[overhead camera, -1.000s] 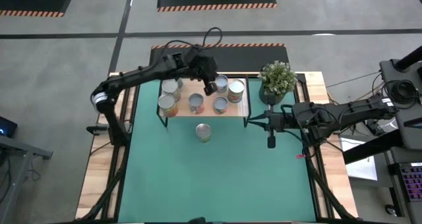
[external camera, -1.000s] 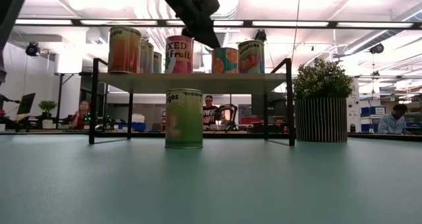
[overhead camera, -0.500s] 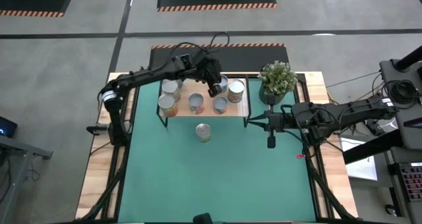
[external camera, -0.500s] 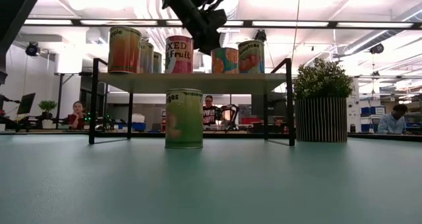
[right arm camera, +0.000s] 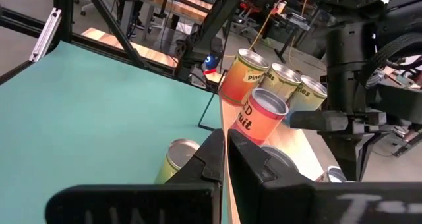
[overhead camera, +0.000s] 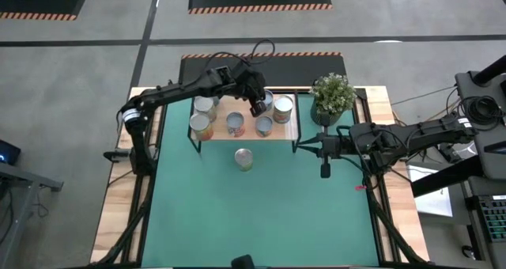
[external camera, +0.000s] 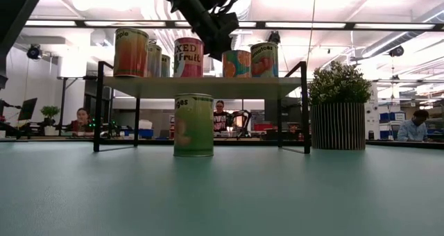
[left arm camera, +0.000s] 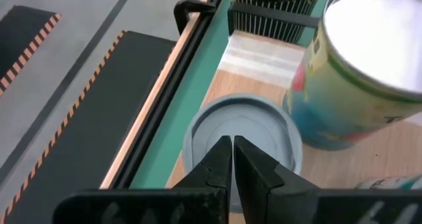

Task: Pick and place cans onto a shelf
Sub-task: Adjust the canned goods on the shelf

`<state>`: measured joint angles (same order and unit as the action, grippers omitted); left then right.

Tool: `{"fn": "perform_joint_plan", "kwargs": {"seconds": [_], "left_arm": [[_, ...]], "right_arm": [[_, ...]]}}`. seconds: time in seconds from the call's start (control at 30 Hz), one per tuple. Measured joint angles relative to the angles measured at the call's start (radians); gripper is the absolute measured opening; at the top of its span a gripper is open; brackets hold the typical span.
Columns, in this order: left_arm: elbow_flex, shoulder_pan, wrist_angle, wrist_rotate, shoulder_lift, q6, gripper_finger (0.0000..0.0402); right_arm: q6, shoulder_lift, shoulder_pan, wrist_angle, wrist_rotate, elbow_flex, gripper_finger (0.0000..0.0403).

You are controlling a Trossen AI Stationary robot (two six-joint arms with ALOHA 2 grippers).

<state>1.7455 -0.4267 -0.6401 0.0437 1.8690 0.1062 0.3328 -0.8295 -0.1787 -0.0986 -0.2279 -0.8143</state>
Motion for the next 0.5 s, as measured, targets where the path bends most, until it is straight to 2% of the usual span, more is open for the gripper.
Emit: {"fn": "perform_joint_plan", "kwargs": {"seconds": [0.5], "left_arm": [[-0.015, -0.001, -0.015, 0.001, 0.0, -0.016, 0.0]], "right_arm": [[-0.003, 0.0, 0.0, 0.0, 0.0, 0.0, 0.0009]]}}
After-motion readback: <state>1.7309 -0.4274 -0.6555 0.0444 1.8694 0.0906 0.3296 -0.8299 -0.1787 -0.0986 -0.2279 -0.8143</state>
